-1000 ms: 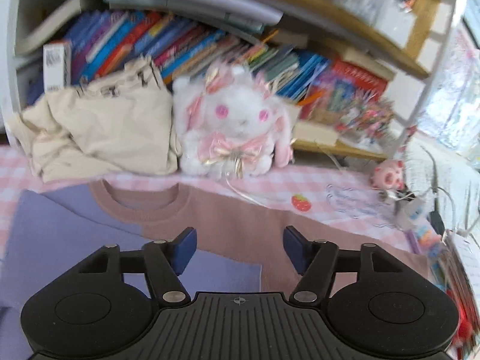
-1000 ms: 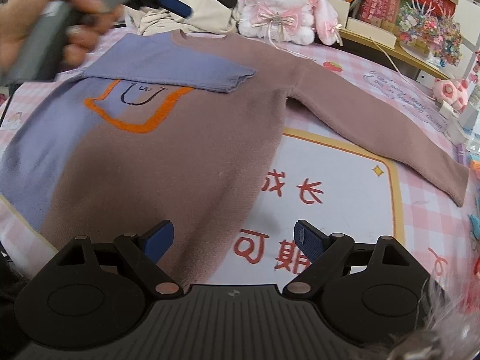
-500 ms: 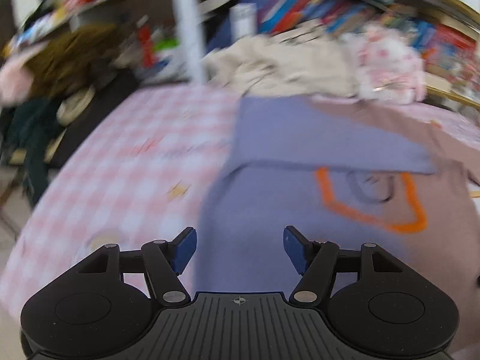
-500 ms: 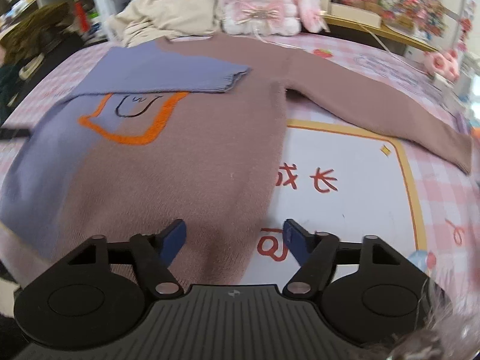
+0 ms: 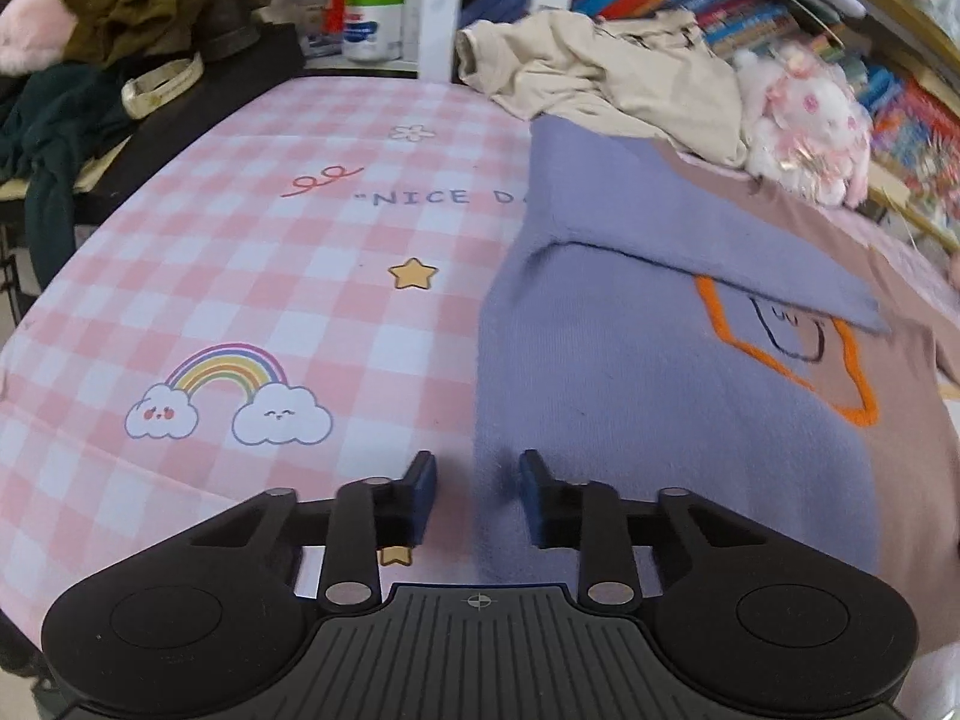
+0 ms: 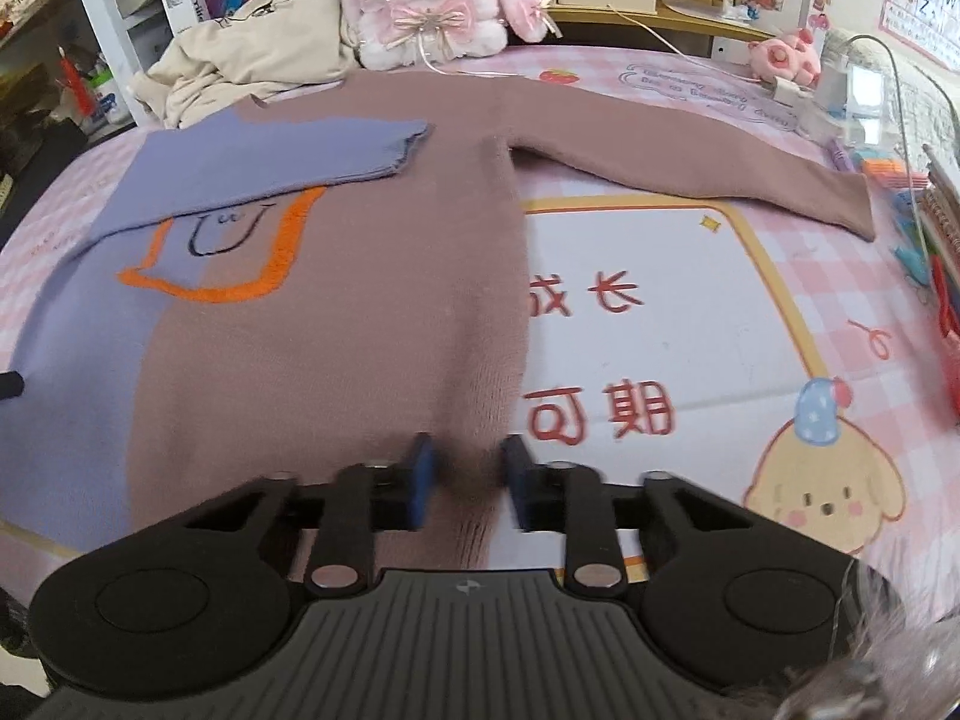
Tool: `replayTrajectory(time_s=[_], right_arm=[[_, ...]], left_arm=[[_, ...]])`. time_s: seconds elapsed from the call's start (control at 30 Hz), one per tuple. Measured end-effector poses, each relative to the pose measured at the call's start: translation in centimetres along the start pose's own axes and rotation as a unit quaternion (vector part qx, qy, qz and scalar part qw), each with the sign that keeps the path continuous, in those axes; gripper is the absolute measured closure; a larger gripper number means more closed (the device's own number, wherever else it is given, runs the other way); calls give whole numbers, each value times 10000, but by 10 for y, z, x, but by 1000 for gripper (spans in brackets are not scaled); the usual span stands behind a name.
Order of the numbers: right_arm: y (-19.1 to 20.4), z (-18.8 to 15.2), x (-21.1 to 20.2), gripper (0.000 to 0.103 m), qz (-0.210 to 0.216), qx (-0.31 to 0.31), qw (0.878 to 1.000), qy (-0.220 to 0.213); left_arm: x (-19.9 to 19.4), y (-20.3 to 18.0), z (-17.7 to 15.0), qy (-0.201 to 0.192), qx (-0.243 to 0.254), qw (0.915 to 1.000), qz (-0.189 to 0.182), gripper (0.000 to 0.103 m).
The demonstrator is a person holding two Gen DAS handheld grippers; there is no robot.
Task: Fold clothes
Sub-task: 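Open the left gripper and withdraw it from the folded sleeve, then move the right gripper to the mauve sleeve cuff and grasp it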
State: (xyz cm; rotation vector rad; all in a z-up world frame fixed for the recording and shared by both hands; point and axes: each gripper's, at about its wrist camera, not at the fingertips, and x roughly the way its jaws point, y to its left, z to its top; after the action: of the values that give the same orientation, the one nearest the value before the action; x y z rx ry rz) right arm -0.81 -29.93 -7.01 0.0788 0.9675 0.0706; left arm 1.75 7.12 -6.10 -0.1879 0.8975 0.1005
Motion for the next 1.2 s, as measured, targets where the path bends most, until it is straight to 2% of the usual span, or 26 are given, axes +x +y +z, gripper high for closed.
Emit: replayTrajectory(time_s=[0.1,0.37,0.53,0.63,0.7,0.73,0.77,0.8,0.83,0.87,0.9,0.97,1.1,1.2], right_arm=[[11,-1,2,90,-75,-131,9999,-55],[45,0,7,91,29,-609,9981,-77],[51,-1,8,90,-56,-601,9981,-94],[50,-1,6,77,-176,-470,9987,-81],[50,-1,-1,63,-173,-371,9990,-166],[50,-2,-6,61,-168,-323,9990,-251],[50,-2,-11,57,-175,-277,9989,-332],[50,-3,-16,50,-212,-236,9987,-404],[50,-4,-21,45,-250,-196,9984,-476],[51,-4,-26,38,-283,-155,9980,-546],[51,-5,-31,35,-301,-118,9977,-602],[54,-8,-38,32,-368,-78,9971,-660],[58,-16,-49,26,-525,-69,9959,-729],[58,-24,-55,26,-657,-11,9952,-728]], left_arm=[[-1,8,1,-18,-128,9998,-134,99],[-4,31,7,-6,-62,10000,67,98],[-3,39,6,-1,-22,10000,-9,93],[-7,39,6,-13,10,10000,19,90],[-16,35,5,-118,84,9999,84,89],[-22,31,6,-189,156,9996,144,80],[-28,27,6,-295,249,9991,158,64],[-34,23,7,-405,343,9985,166,53],[-40,17,8,-525,453,9975,142,33],[-44,11,9,-639,567,9963,107,26],[-48,4,9,-737,713,9947,71,25],[-53,-9,11,-863,1011,9911,1,15],[-53,-30,6,-823,1528,9846,-229,13],[-51,-42,-2,-708,1804,9802,-400,11]])
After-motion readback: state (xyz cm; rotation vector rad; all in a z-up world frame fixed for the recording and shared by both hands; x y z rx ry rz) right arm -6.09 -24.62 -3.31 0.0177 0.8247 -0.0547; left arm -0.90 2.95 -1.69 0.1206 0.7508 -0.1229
